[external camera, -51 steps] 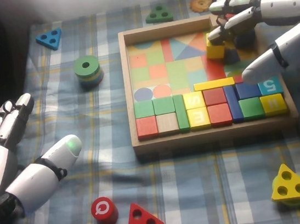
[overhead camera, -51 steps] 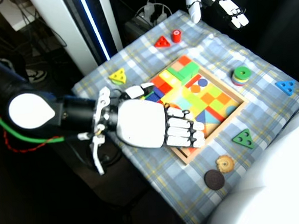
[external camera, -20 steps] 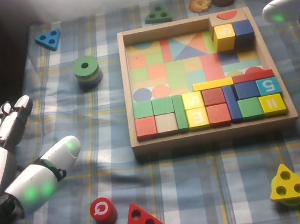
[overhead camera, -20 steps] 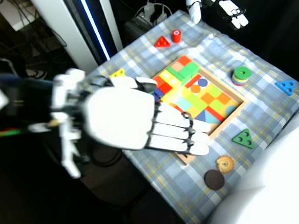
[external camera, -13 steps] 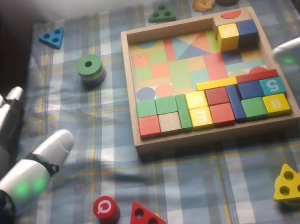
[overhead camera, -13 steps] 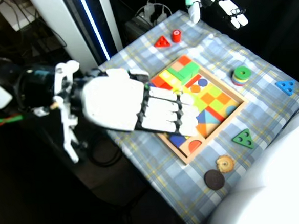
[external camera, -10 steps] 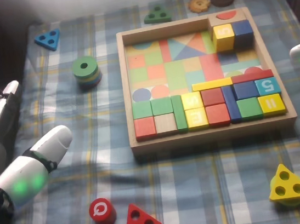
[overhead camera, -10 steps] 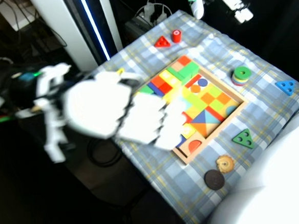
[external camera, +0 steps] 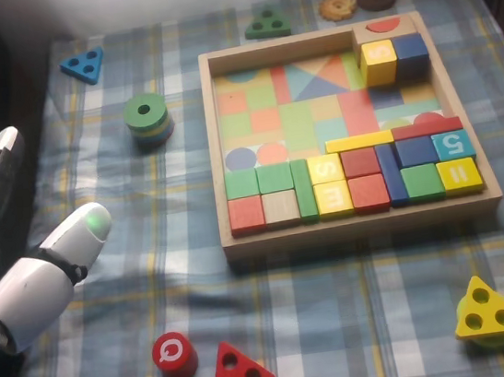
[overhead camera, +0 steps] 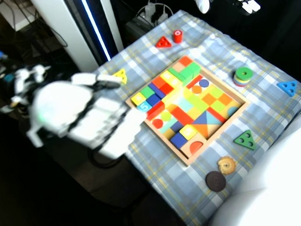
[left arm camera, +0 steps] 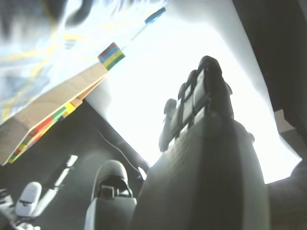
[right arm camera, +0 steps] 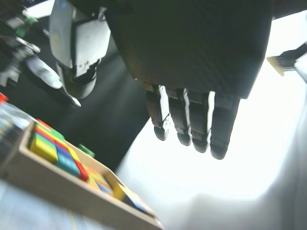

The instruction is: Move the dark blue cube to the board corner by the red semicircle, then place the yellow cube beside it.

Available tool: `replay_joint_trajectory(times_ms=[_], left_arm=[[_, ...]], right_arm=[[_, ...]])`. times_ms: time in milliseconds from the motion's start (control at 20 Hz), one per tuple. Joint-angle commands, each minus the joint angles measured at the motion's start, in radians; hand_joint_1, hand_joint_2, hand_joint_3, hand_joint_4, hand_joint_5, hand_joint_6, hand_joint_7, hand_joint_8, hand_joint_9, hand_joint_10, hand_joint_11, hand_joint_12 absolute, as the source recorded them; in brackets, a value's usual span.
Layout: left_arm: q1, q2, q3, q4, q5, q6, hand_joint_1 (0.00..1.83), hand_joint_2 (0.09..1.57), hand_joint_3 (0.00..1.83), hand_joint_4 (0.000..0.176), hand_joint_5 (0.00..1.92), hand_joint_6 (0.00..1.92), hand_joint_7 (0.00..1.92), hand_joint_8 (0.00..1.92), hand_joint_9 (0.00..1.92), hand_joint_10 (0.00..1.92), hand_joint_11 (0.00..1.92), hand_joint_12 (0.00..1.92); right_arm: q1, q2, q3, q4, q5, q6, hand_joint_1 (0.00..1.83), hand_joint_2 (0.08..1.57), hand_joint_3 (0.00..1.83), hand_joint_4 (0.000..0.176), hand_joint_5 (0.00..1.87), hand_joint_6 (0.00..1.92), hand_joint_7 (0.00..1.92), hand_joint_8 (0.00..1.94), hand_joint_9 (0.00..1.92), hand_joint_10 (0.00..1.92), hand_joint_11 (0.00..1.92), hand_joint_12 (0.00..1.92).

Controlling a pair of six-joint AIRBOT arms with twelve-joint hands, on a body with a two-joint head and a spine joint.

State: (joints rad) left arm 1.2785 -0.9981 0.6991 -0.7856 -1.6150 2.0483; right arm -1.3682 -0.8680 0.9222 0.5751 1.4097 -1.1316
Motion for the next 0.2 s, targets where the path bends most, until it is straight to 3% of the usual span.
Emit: replay_joint_trajectory(times_ms=[0, 50, 150], left_arm=[[-0.006, -0.002, 0.010, 0.026, -0.118, 0.000, 0.00, 1.07, 0.00, 0.079, 0.11, 0.01, 0.04, 0.01, 0.00, 0.00, 0.00, 0.00], [-0.006, -0.003, 0.011, 0.022, -0.116, 0.000, 0.00, 1.08, 0.01, 0.083, 0.12, 0.01, 0.06, 0.01, 0.00, 0.00, 0.00, 0.00], [-0.002, -0.009, 0.013, 0.015, -0.118, 0.000, 0.00, 1.06, 0.00, 0.070, 0.12, 0.01, 0.05, 0.01, 0.00, 0.00, 0.00, 0.00]], right_arm=[[-0.009, -0.008, -0.011, -0.013, 0.217, 0.000, 0.00, 0.94, 0.00, 0.086, 0.13, 0.01, 0.00, 0.00, 0.00, 0.00, 0.00, 0.00], [-0.025, -0.017, -0.018, 0.005, 0.253, 0.000, 0.00, 0.99, 0.01, 0.039, 0.15, 0.01, 0.00, 0.00, 0.00, 0.00, 0.00, 0.00], [-0.038, -0.050, -0.029, 0.049, 0.313, 0.000, 0.00, 1.00, 0.02, 0.034, 0.13, 0.00, 0.00, 0.00, 0.00, 0.00, 0.00, 0.00]])
